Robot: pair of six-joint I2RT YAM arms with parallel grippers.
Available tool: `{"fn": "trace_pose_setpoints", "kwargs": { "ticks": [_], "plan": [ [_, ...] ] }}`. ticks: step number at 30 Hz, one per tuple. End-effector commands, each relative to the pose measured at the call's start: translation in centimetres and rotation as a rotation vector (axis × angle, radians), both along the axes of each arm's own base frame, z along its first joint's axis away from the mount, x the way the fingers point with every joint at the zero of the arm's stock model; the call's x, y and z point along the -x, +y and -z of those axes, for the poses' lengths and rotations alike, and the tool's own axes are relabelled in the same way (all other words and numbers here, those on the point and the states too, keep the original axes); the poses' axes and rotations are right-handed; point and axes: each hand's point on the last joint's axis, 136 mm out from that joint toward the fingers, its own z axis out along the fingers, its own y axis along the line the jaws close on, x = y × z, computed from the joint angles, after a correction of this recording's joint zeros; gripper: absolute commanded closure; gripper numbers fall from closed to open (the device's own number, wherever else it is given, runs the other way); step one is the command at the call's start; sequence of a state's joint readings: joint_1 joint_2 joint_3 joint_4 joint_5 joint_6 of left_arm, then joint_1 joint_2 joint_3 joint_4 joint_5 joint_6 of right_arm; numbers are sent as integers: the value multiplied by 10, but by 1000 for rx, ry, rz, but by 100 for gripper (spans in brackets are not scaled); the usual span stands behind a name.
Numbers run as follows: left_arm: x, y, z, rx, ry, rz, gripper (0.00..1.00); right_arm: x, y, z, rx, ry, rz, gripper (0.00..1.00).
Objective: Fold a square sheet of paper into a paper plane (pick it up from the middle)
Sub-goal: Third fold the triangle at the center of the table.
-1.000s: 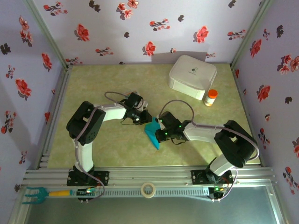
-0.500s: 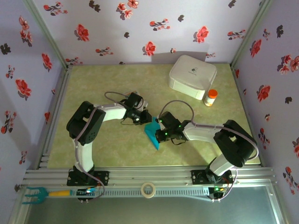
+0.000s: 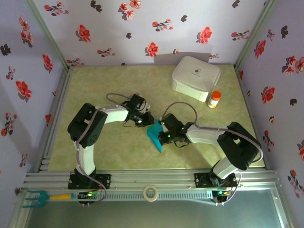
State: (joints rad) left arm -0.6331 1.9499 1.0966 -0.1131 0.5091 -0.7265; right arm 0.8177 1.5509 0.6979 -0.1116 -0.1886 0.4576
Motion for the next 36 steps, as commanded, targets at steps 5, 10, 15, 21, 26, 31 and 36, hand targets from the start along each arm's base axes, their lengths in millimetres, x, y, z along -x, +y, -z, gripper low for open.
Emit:
{"fn": "trace_pose_setpoints", "kwargs": {
  "ticks": [5,10,15,21,26,31,36],
  "plan": [
    [13,13,11,-66,48,-13,85,-3,-4,4,30,23,33,100],
    [13,13,12,-66,49,-15,86,-2,-5,6,36,28,35,100],
    [12,12,11,-63,45,-12,86,-3,-6,9,36,26,43,100],
    [11,11,9,-61,44,-14,85,-1,-6,13,39,34,39,100],
    [4,6,-5,-51,11,6,82,-2,-6,14,38,32,37,100],
    [-8,5,-27,-43,-38,11,77,-3,-4,15,35,27,29,100],
    [-14,14,-52,-33,-104,-37,70,-4,-2,15,36,21,11,100]
  ]
}}
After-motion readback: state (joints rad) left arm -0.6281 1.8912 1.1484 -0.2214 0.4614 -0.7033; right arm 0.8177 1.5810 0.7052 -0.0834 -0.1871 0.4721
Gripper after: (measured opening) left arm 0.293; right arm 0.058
